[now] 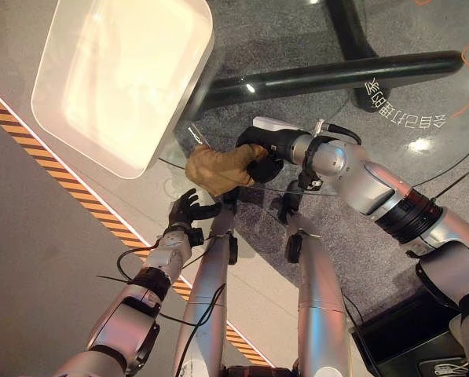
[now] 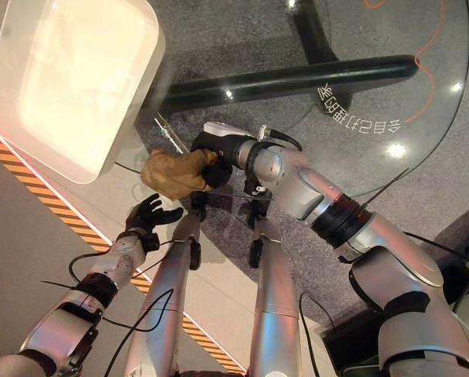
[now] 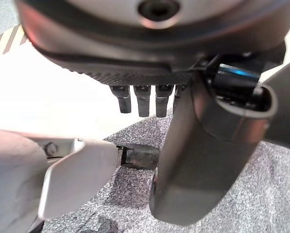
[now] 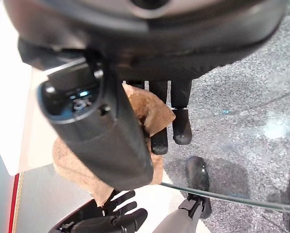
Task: Wipe the table with a cloth and put it in the basket.
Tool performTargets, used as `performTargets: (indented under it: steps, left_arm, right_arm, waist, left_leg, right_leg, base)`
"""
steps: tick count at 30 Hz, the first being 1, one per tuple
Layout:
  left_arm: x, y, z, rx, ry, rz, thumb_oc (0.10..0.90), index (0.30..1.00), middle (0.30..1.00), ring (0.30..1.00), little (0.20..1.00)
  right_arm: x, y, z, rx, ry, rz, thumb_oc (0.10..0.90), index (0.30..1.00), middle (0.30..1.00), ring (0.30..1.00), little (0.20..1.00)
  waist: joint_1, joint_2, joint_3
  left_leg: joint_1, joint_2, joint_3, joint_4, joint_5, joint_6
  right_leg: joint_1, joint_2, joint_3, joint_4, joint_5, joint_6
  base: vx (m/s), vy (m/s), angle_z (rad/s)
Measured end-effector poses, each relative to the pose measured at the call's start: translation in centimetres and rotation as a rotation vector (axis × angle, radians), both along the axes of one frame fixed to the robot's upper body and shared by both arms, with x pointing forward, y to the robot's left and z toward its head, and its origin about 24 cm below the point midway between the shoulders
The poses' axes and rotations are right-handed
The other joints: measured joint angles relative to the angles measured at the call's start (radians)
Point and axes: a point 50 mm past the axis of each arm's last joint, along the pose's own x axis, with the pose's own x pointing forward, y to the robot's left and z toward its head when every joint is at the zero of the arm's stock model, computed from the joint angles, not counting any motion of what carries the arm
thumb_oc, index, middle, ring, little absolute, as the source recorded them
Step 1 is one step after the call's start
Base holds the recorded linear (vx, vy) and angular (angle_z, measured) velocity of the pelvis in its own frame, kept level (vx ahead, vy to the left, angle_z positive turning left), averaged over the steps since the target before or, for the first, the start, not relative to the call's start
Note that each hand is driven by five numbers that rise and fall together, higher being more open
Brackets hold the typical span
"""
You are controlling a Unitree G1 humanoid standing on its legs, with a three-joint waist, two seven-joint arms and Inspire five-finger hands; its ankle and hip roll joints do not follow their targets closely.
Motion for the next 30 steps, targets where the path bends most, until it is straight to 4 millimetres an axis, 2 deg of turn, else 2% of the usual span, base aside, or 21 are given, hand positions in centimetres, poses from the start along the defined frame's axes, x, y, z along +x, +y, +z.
performTargets:
  steps: [10, 14, 17, 20, 25, 28, 30]
  left_arm:
    - [0.0, 0.1, 0.1, 0.0, -0.008, -0.001, 0.8, 0.9, 0.9, 0.9, 0.9]
    - [0.1, 0.4, 0.4, -0.016, -0.042, 0.017, 0.8, 0.9, 0.9, 0.9, 0.9]
    - [0.3, 0.5, 1.2, -0.108, -0.096, 0.069, 0.8, 0.9, 0.9, 0.9, 0.9]
    - [0.2, 0.6, 1.9, -0.142, -0.156, 0.077, 0.8, 0.9, 0.9, 0.9, 0.9]
    - [-0.4, 0.3, 2.3, -0.217, -0.225, 0.078, 0.8, 0.9, 0.9, 0.9, 0.9]
    - [-1.7, -0.1, 1.1, -0.283, -0.287, 0.053, 0.8, 0.9, 0.9, 0.9, 0.9]
    - [-4.2, -0.2, -1.1, -0.363, -0.306, -0.01, 0.8, 0.9, 0.9, 0.9, 0.9]
  right_arm:
    - [0.0, -0.4, -0.5, 0.095, -0.005, -0.014, 0.1, 0.3, 0.3, 0.3, 0.2]
    - [0.0, -1.2, -1.2, 0.25, 0.033, -0.035, 0.1, 0.3, 0.3, 0.3, 0.2]
    - [0.0, -1.7, -2.1, 0.376, 0.083, -0.052, 0.1, 0.3, 0.3, 0.3, 0.2]
    - [-0.1, -2.3, -3.9, 0.521, 0.172, -0.07, 0.1, 0.3, 0.3, 0.3, 0.2]
    - [-0.9, -1.9, -5.6, 0.713, 0.264, -0.02, 0.1, 0.3, 0.3, 0.3, 0.2]
    - [-1.7, -1.9, -6.2, 0.812, 0.268, 0.025, 0.1, 0.3, 0.3, 0.3, 0.2]
    - [-2.5, -2.9, -7.6, 0.883, 0.294, 0.037, 0.1, 0.3, 0.3, 0.3, 0.2]
  waist:
    - [-0.003, 0.0, 0.0]
    - [-0.003, 0.0, 0.0]
    - [-0.002, -0.001, 0.0]
    - [-0.002, -0.001, 0.001]
    - [-0.006, -0.003, -0.001]
    - [-0.007, -0.003, 0.0]
    - [-0.001, -0.005, 0.0]
  left_leg:
    - [-0.001, -0.002, 0.0, 0.001, 0.001, 0.002]
    - [0.003, -0.004, 0.001, 0.004, 0.004, 0.006]
    - [0.007, -0.006, 0.001, 0.014, 0.006, 0.008]
    - [0.037, -0.009, 0.001, 0.016, 0.005, 0.009]
    - [0.074, -0.009, 0.002, 0.01, -0.002, 0.009]
    - [0.078, -0.009, -0.001, -0.003, 0.001, 0.011]
    - [0.104, -0.013, -0.002, -0.025, 0.01, 0.009]
  right_leg:
    - [-0.002, -0.002, 0.001, 0.003, 0.0, 0.0]
    - [0.0, -0.003, 0.002, 0.007, 0.0, 0.0]
    - [0.004, -0.007, 0.003, 0.021, -0.002, -0.001]
    - [0.033, -0.01, 0.004, 0.025, -0.004, -0.001]
    - [0.069, -0.01, 0.007, 0.024, -0.014, 0.002]
    - [0.071, -0.008, 0.004, 0.018, -0.014, 0.001]
    - [0.091, -0.012, 0.001, 0.007, -0.015, 0.006]
  base:
    - [0.0, 0.0, 0.0]
    - [-0.01, -0.01, 0.0]
    - [-0.03, -0.044, 0.03]
    - [-0.01, -0.011, 0.0]
    - [-0.03, -0.031, -0.01]
    - [-0.08, -0.082, 0.02]
    - [-0.06, -0.055, 0.07]
